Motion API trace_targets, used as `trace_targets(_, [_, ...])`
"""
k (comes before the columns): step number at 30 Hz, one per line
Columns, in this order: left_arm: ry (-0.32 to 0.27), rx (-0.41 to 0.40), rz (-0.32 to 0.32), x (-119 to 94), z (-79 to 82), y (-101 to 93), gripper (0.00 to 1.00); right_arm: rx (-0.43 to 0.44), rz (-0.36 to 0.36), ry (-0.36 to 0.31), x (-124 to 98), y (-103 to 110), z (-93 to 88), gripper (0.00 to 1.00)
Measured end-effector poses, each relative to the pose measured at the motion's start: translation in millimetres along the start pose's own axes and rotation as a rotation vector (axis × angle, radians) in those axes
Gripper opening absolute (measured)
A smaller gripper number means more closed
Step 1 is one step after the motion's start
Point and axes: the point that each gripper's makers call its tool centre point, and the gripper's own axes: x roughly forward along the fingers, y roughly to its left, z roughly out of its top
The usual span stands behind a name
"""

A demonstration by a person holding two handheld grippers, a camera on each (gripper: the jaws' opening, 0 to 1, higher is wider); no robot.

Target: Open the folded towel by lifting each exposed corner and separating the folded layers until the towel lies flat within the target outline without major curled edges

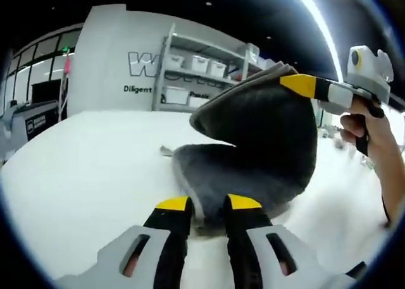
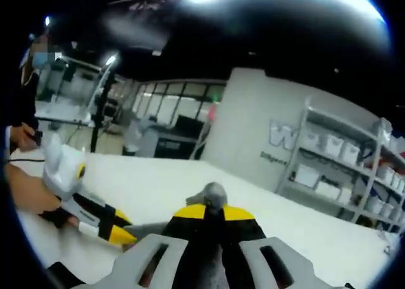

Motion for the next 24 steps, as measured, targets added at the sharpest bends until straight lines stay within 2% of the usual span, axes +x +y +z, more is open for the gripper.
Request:
trace_targets(3, [-0.015,-0.003,-0.011,-1.5,2.3,-0.5,0.12,0.010,-0.021,0.005,-2.7,-9.7,-4.1,0.00])
trace_targets(9, [-0.009,0.017,-0.012,-2.9,0.1,-3.0,0.10,0.053,-0.103,0.030,-20.4,-42.0,-20.6,0.00])
trace_targets(12, [-0.009,0.018,-0.010,-3.0,-0.1,-3.4,0.09,0.112,-0.159,0.021,-35.3,-60.2,-28.6,0.00])
trace_targets(15, [-0.014,0.018,-0.008,-2.2,0.8,-3.4,0.09,0.193,-0.206,0.028,-51.6,-78.0,-45.1,0.00])
trace_targets(19, [-0.016,0.017,-0.006,-1.9,1.5,-2.9,0.08,0.304,-0.229,0.035,-68.1,-91.9,-64.1,0.00])
trace_targets(24, [-0.018,0.018,-0.005,-1.9,1.6,-2.4,0.08,0.360,-0.253,0.055,-86.5,-101.3,-85.3,0.00])
